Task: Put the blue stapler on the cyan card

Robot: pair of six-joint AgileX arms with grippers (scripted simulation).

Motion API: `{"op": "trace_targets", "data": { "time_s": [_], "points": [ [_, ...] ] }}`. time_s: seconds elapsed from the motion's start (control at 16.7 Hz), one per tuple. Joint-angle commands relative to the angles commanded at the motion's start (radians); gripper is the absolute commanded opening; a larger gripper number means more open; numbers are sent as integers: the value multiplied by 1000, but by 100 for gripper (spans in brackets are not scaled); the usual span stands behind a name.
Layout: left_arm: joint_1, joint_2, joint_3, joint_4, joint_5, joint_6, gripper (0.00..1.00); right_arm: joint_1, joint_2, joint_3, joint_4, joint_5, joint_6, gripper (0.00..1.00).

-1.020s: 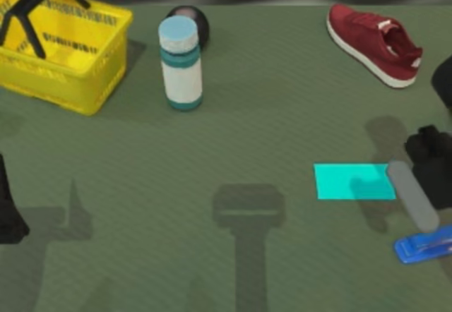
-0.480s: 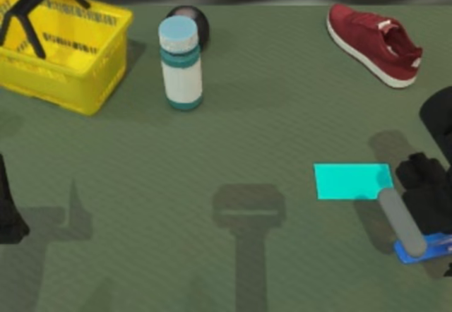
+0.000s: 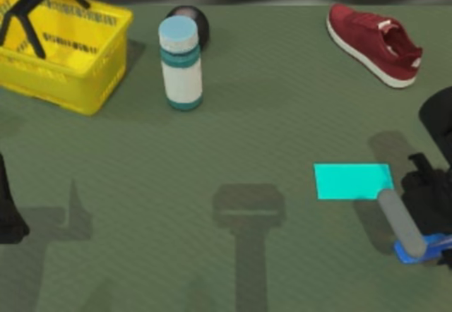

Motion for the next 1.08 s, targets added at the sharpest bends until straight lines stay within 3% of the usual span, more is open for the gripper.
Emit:
{"op": "trace_targets", "data": {
  "time_s": [0.36, 1.08],
  "points": [
    [0, 0, 0, 0, 0, 0, 100, 0, 0, 0, 0, 0, 0, 2],
    [0, 0, 0, 0, 0, 0, 100, -1, -18, 32, -40, -1, -3, 0]
  ]
}}
